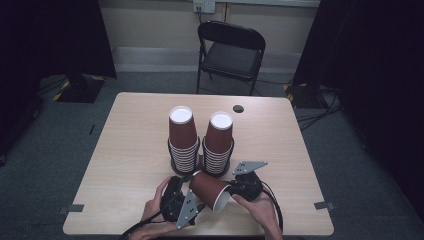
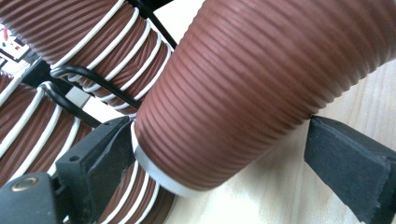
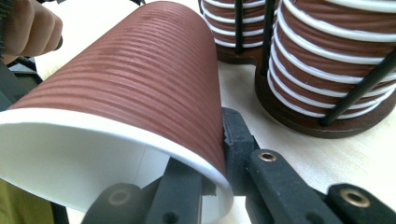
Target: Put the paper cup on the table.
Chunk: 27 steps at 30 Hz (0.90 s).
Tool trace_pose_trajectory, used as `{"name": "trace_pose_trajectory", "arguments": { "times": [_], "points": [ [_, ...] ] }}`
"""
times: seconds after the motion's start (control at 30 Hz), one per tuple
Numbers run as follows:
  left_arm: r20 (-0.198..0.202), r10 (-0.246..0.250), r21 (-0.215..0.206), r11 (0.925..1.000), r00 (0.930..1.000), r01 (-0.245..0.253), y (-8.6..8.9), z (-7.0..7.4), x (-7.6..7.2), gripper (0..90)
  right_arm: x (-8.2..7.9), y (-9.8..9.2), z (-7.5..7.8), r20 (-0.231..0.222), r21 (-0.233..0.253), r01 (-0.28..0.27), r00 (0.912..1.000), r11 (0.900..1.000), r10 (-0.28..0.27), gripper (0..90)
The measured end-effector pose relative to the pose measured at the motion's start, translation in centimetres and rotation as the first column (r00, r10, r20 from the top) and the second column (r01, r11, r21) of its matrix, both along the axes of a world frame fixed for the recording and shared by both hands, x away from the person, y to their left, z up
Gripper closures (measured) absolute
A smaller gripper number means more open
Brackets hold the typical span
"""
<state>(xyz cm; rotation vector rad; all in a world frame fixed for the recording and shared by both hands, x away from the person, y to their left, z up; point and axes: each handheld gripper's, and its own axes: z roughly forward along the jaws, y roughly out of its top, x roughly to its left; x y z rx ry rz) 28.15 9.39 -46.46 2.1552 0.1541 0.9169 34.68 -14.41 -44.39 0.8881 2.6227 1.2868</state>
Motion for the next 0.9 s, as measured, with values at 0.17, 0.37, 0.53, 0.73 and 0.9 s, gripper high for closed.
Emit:
{"name": "trace_pose_trajectory", "arguments": {
  "times": [0.17, 0.37, 0.53, 0.73, 0.9],
  "points": [
    [-0.019, -0.003, -0.004, 1.0000, 0.9998, 0.003, -0.6, -0.1, 0.1, 3.3, 0.1, 0.2, 0.3, -0.009, -0.022, -0.006, 0.9999, 1.000, 0.005, 85.6],
    [-0.007, -0.003, 0.028, 0.9996, 1.0000, 0.003, -1.8, -0.2, -0.2, 0.0, 0.2, 0.6, 0.6, -0.014, -0.029, -0.032, 0.9994, 0.999, 0.031, 86.0],
    [0.010, -0.022, 0.027, 0.9994, 0.9997, 0.021, -2.5, -0.3, -0.4, 2.9, 0.1, 0.6, 0.6, -0.014, -0.004, -0.037, 0.9992, 0.999, 0.037, 86.7],
    [0.020, -0.029, 0.021, 0.9994, 0.9994, 0.028, -3.1, -0.2, -0.4, 5.2, 0.2, 0.7, 0.6, -0.014, 0.019, -0.036, 0.9992, 0.999, 0.036, 87.2],
    [0.014, -0.055, -0.001, 0.9985, 0.9984, 0.055, -3.6, 0.1, -0.4, 5.2, 0.2, 0.9, 0.6, -0.019, 0.027, -0.032, 0.9993, 0.999, 0.032, 87.6]
  ]
}}
